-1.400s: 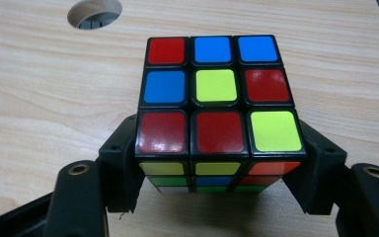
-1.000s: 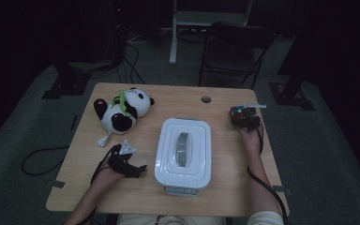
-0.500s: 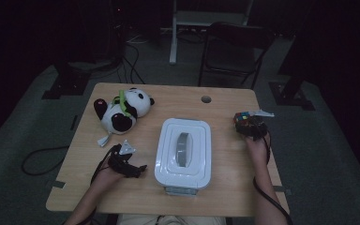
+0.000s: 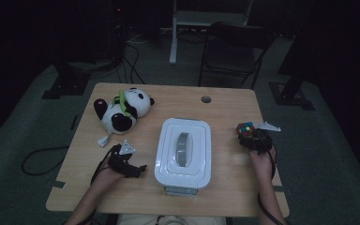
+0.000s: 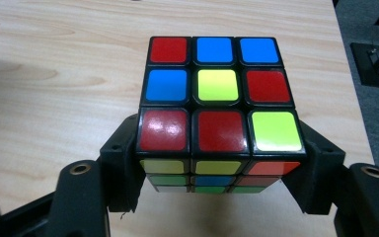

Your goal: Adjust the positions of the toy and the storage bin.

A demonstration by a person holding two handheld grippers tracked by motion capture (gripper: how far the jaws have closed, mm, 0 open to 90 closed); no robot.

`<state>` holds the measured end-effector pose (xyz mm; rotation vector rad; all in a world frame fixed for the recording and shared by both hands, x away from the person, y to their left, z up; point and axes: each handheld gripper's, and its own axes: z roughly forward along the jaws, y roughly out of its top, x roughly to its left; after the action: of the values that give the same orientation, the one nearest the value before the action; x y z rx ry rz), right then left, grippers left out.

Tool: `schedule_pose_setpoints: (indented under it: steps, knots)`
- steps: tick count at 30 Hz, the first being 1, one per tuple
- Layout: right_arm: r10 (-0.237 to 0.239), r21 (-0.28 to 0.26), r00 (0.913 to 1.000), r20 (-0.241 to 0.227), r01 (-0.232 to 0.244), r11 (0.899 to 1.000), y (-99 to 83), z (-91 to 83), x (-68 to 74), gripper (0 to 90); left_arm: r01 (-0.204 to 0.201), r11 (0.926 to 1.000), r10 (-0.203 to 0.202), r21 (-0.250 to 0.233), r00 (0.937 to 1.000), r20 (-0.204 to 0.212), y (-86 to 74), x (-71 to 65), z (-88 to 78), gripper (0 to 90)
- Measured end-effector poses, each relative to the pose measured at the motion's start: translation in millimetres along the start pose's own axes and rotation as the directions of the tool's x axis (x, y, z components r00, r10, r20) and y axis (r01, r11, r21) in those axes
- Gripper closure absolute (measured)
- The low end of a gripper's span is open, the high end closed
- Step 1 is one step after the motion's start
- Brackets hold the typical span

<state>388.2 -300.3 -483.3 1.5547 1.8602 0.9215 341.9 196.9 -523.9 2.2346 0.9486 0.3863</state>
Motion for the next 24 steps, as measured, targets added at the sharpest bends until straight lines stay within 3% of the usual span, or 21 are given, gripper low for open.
schedule_pose_setpoints:
  steps: [8, 24]
  knots:
    - [0.006, -0.002, 0.9997, 0.022, -0.006, 1.0, -15.8, -24.4, 0.8, 33.8, 0.002, 1.0, -0.002, 0.001, 1.0, -0.002, -0.1, 0.0, -0.1, 1.2]
    - [0.015, 0.044, 0.9966, 0.081, -0.019, 0.999, -50.6, -51.7, -3.1, 33.8, 0.032, 0.9995, -0.032, -0.001, 0.999, -0.031, -1.8, -3.2, -1.6, 1.1]
